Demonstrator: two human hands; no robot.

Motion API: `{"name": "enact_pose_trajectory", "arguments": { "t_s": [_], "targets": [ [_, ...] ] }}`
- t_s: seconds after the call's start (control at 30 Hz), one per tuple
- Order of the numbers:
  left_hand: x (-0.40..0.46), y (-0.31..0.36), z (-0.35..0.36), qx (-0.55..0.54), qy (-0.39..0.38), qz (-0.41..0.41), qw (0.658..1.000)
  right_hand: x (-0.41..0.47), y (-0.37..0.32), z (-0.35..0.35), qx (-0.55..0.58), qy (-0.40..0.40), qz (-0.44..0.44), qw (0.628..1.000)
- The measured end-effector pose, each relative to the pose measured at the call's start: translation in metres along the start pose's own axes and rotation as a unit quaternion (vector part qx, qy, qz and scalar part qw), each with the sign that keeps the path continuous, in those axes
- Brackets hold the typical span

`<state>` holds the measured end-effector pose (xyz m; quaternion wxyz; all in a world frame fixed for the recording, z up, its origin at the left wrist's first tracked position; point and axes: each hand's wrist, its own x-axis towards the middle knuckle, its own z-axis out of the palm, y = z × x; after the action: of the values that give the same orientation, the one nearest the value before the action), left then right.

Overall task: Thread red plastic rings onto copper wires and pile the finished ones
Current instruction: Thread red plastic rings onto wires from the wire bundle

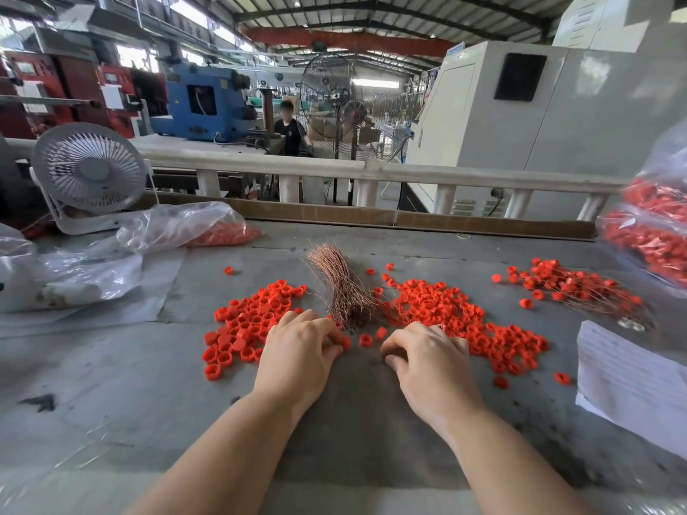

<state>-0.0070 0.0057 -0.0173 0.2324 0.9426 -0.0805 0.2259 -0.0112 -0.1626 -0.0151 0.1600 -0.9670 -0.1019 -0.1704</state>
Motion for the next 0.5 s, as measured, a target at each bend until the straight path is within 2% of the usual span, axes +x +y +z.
{"name": "enact_pose_trajectory", "arguments": {
  "t_s": [0.2,0.5],
  "targets": [
    [-0.0014,0.0025,-0.0014,-0.016,0.001,0.003,1.0,-0.0002,0.0007,0.0003,0.009,0.012,-0.003,1.0],
    [-0.0012,0.0053,-0.0024,0.016,-0.032,0.009,0.999,0.001,0.003,0.0027,0.028,0.007,-0.02,0.999]
  ]
}}
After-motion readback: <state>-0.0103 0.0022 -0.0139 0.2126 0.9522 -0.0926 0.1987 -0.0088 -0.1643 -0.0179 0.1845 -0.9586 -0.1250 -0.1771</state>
